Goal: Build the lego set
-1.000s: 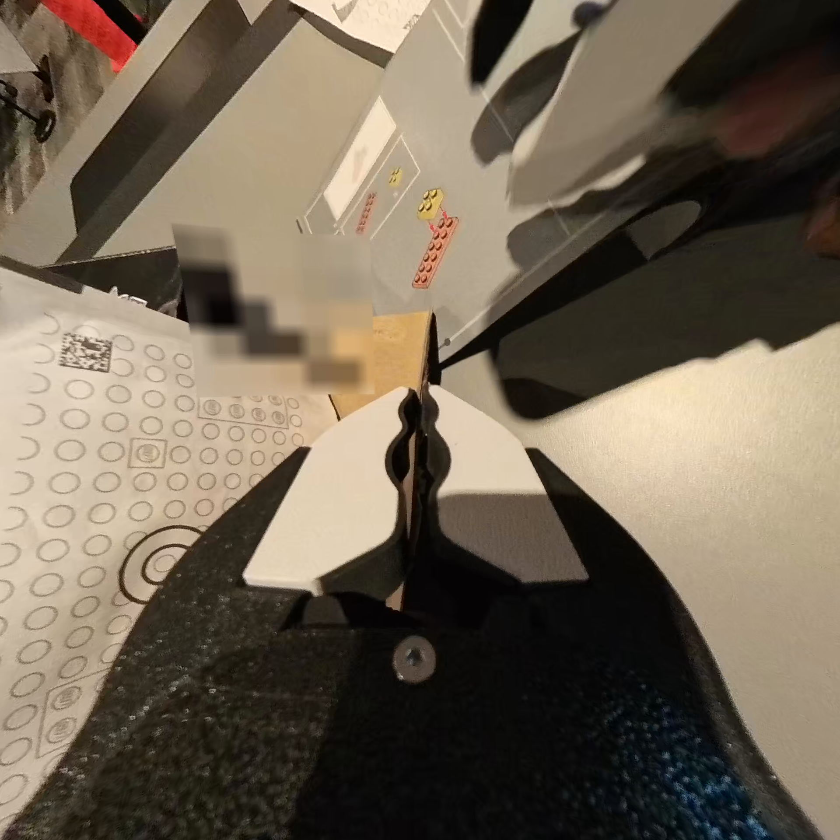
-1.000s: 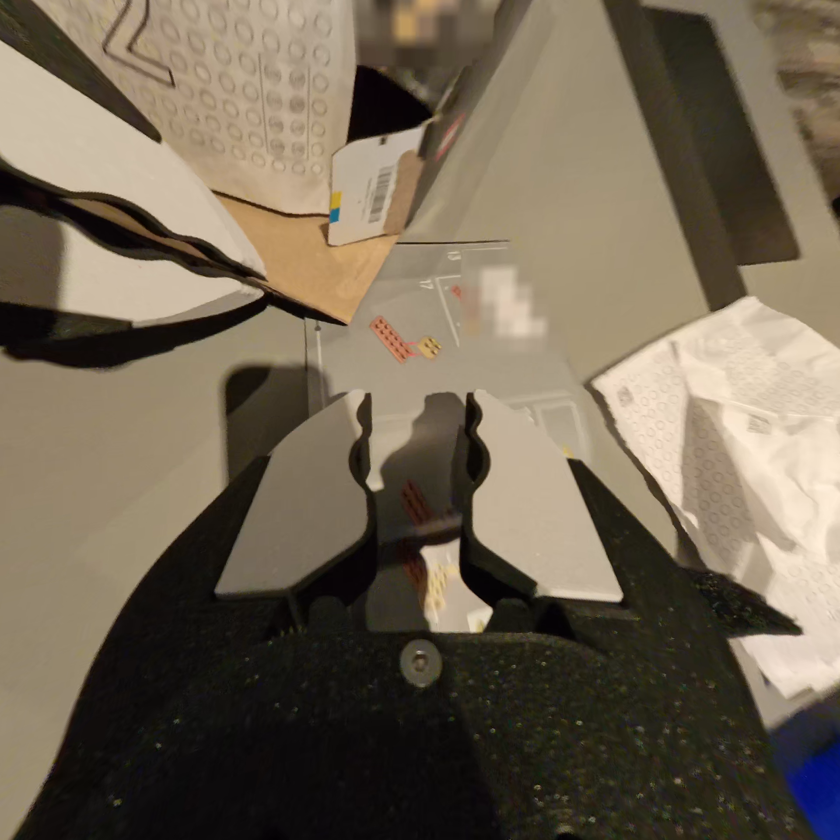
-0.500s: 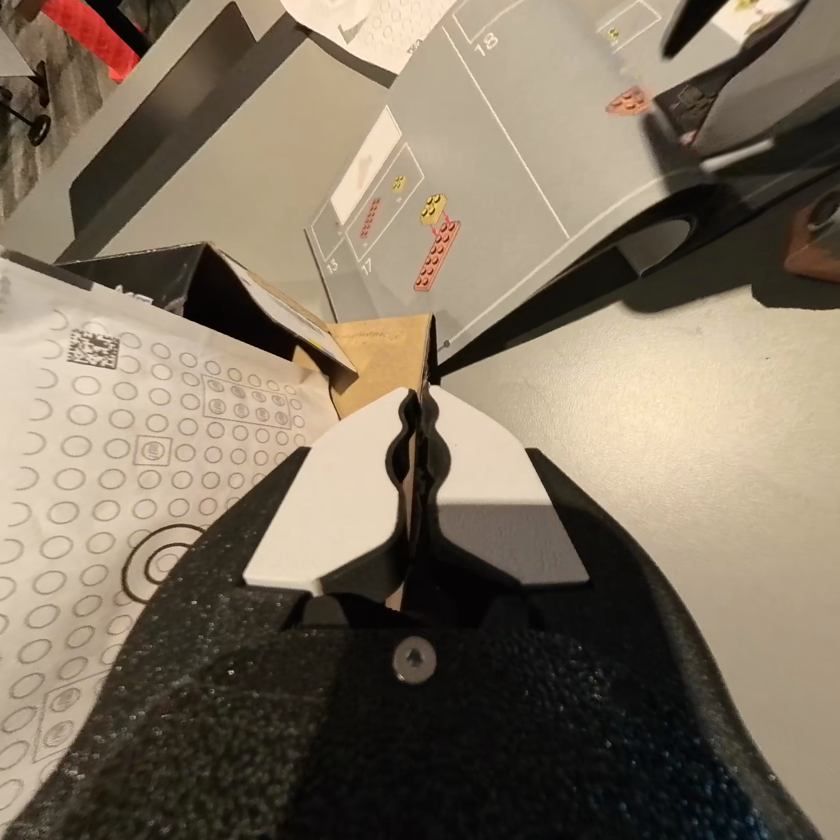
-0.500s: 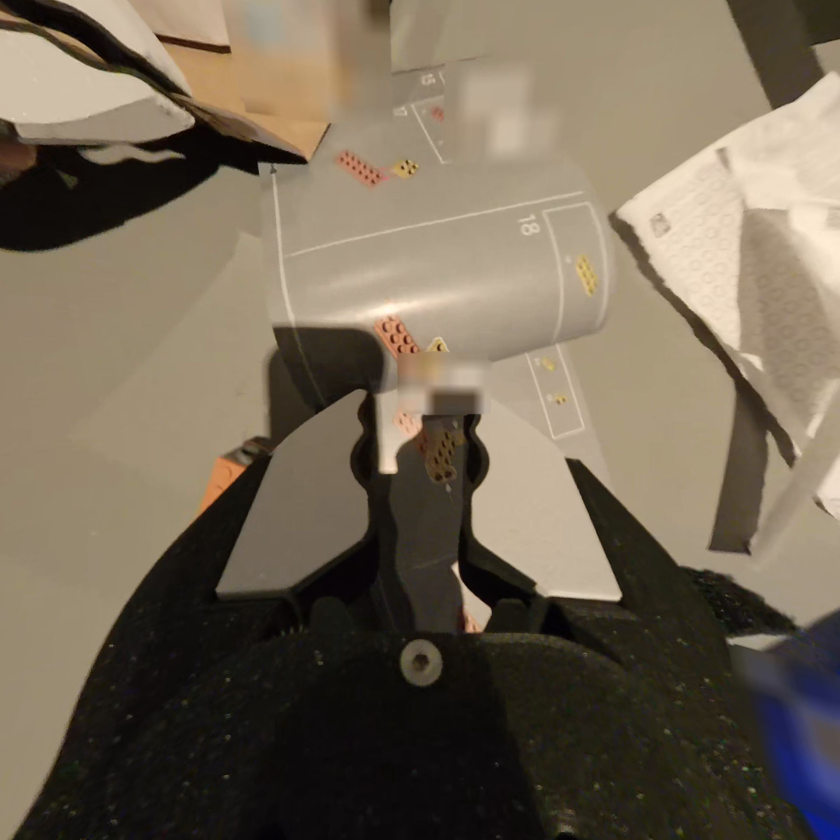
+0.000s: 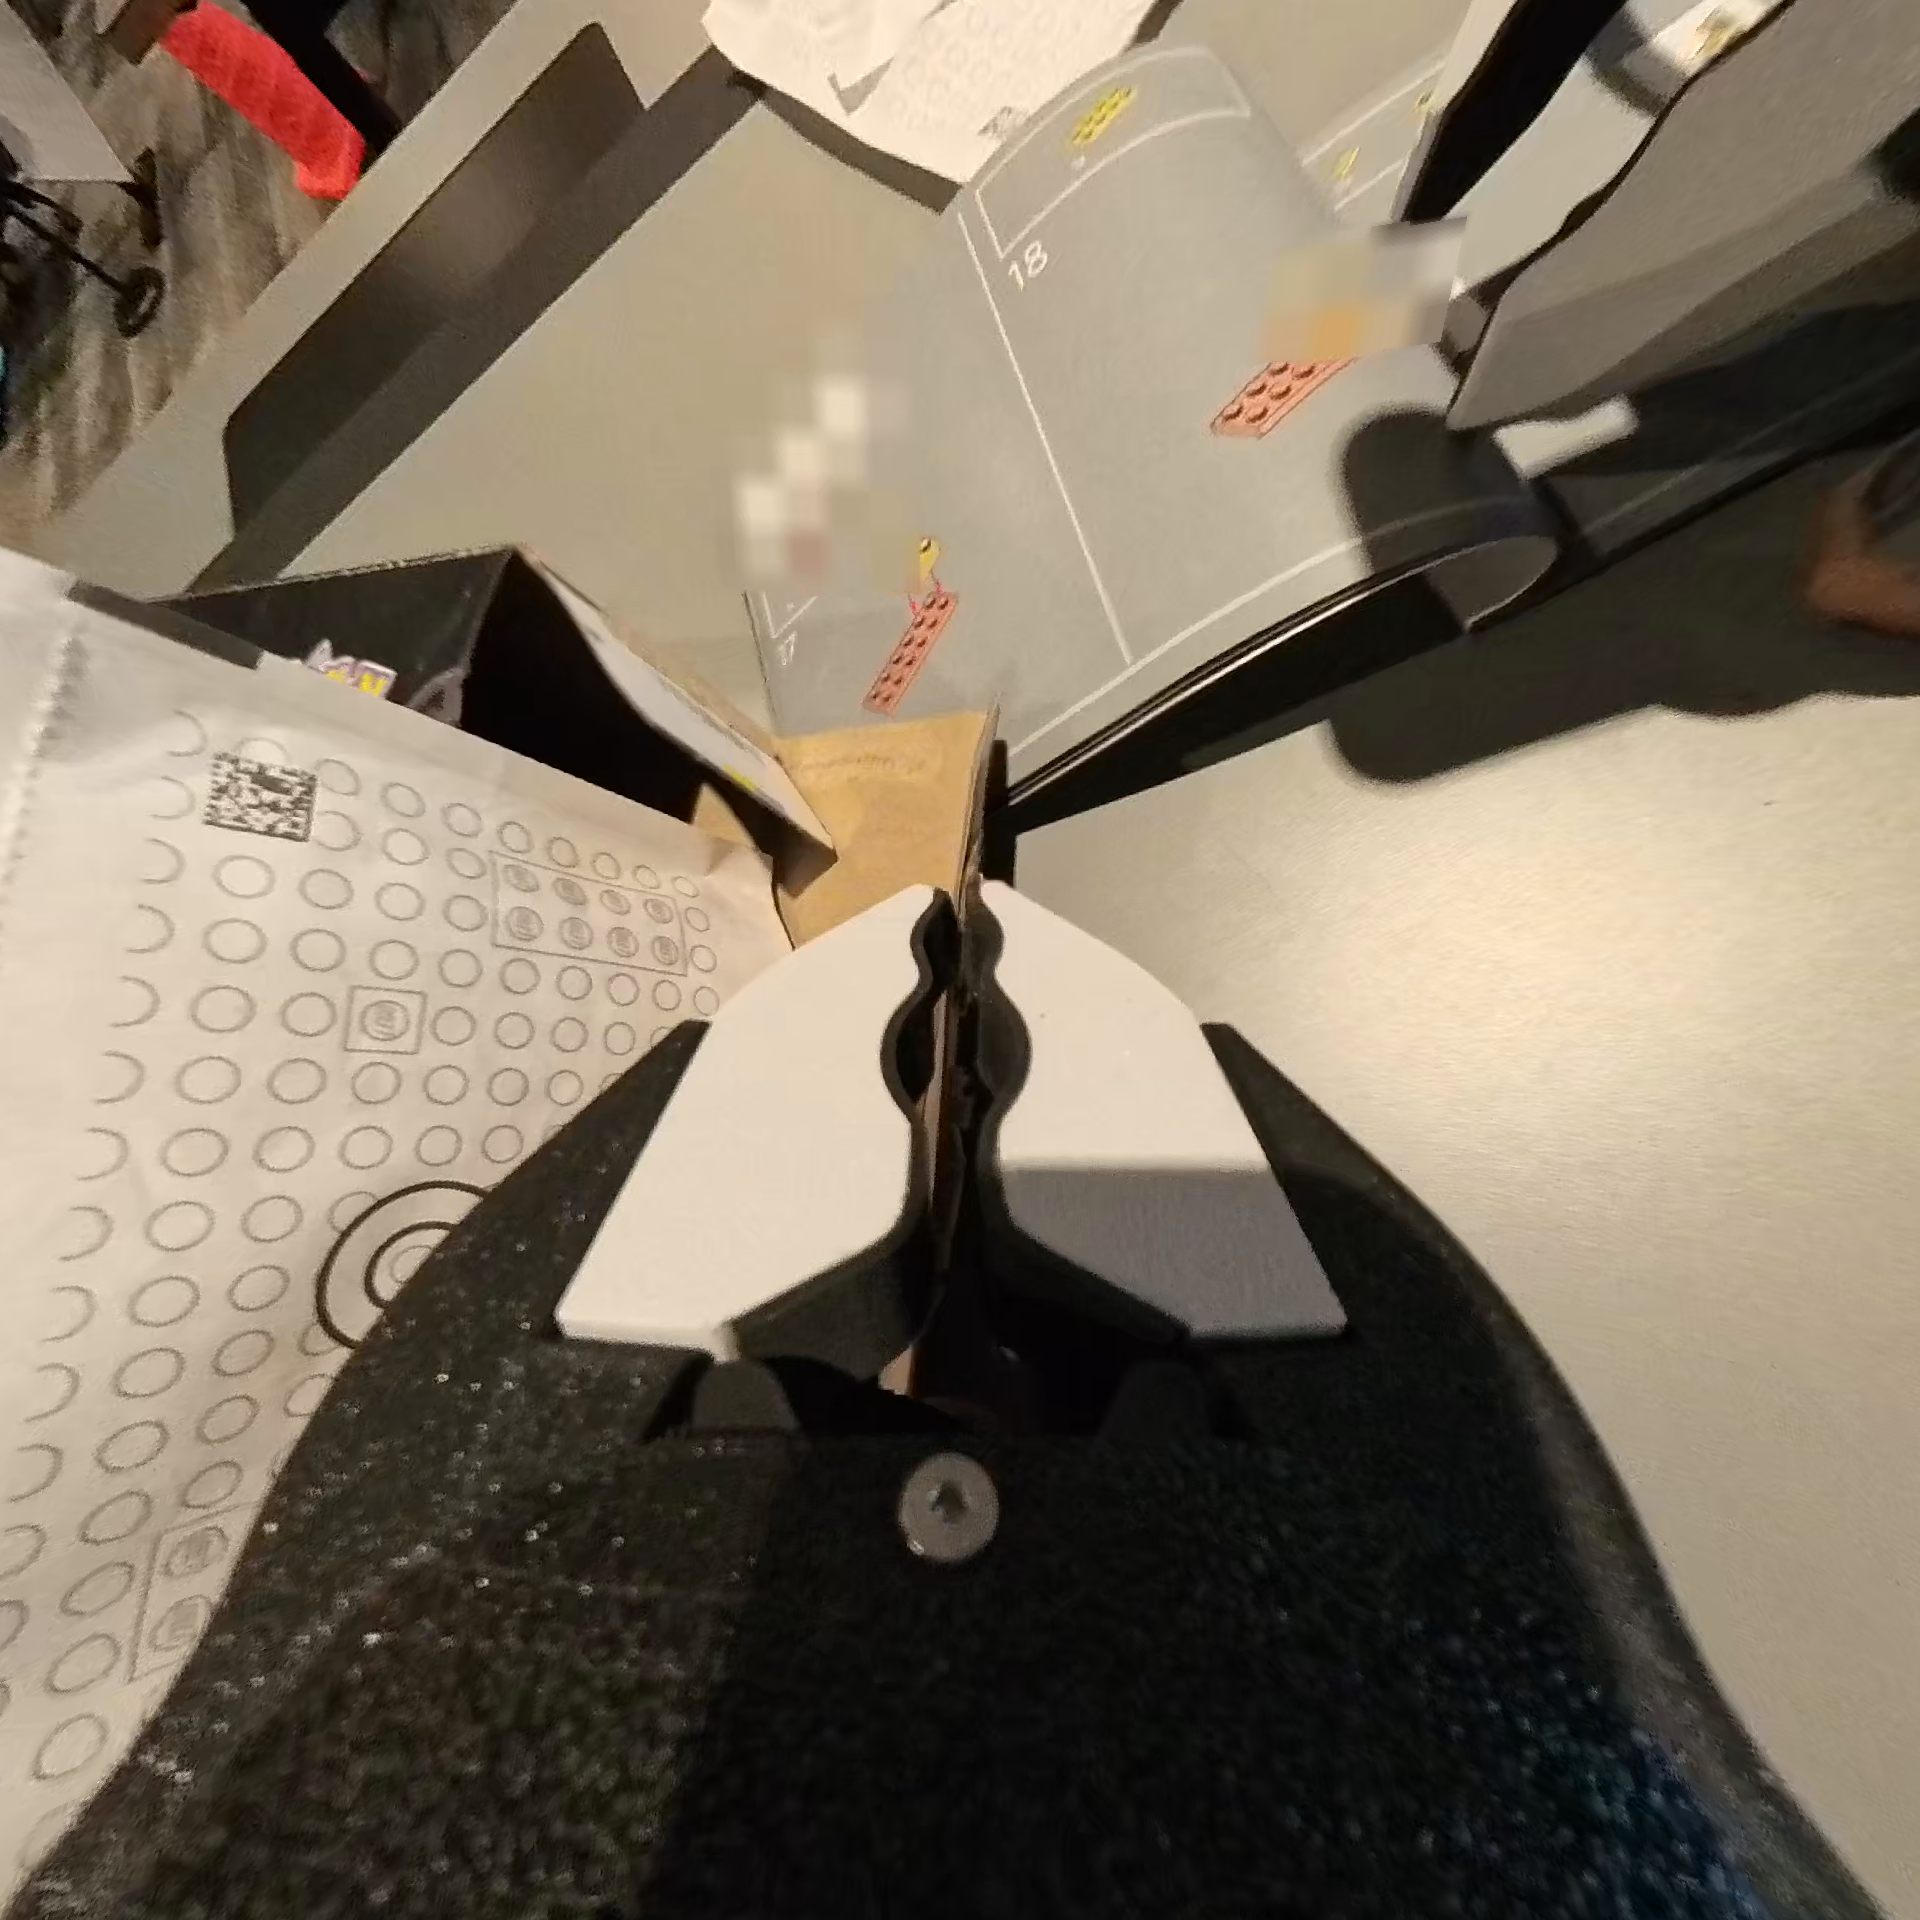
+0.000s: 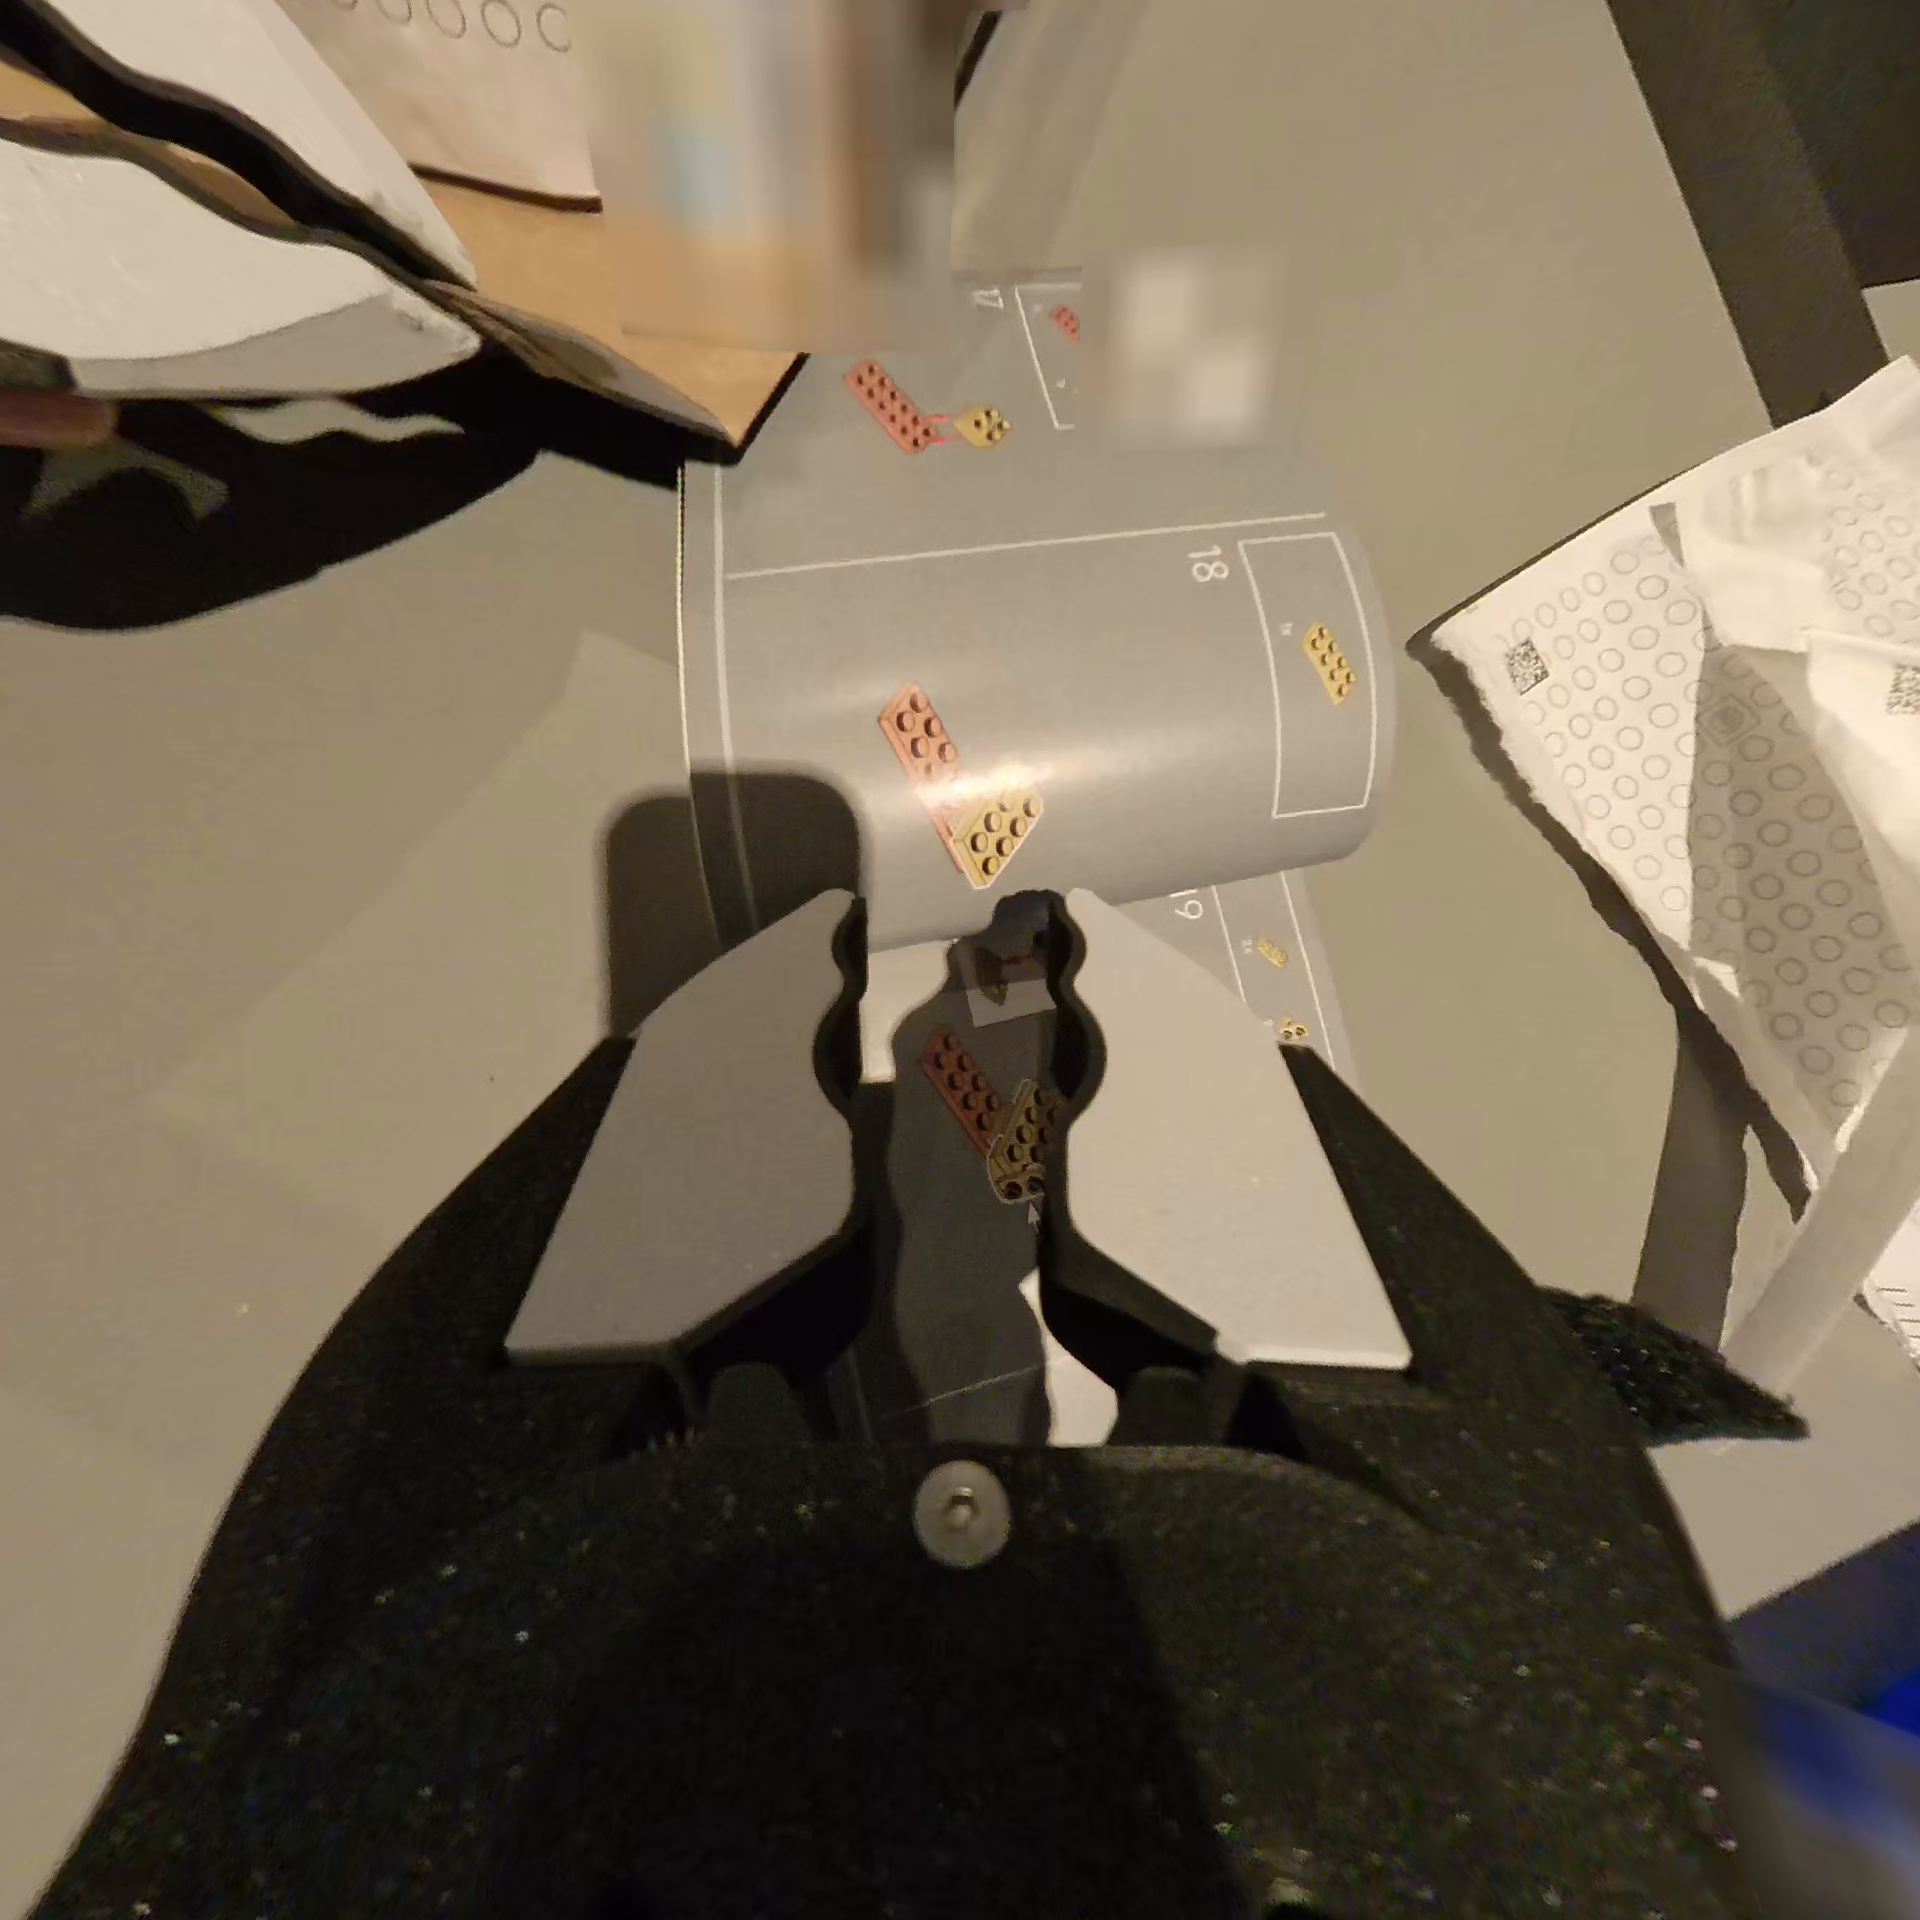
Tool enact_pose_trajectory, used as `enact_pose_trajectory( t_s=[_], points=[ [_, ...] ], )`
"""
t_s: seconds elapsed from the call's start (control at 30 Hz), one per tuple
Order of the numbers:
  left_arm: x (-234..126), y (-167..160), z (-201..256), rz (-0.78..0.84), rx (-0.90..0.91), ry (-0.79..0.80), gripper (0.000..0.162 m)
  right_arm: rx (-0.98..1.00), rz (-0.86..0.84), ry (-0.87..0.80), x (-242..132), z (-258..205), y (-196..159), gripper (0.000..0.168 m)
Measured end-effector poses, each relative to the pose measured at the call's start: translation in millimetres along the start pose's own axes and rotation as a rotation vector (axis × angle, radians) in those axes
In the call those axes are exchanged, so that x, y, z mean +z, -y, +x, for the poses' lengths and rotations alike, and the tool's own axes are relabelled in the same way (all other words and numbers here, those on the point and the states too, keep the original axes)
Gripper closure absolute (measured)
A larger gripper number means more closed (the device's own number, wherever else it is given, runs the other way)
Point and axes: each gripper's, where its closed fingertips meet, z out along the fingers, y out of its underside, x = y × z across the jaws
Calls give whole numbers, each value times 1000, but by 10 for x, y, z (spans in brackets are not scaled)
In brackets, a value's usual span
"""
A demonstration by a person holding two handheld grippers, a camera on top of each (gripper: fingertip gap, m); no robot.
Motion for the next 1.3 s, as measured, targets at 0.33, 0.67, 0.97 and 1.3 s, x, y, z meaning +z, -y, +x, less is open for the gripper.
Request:
enact_pose_trajectory(
  t_s=[0.33,0.67,0.97,1.3],
  points=[
    [108,-23,4,-27,70,43,160,-56,-23,2,3,-9,10,134],
    [166,-74,56,-60,87,19,160,-28,0,-1,-31,100,66,130],
    [157,-68,55,-62,84,14,160,7,10,79,127,75,220,131],
    [136,-45,59,-61,115,19,158,-23,-36,87,152,66,227,131]
  ],
)
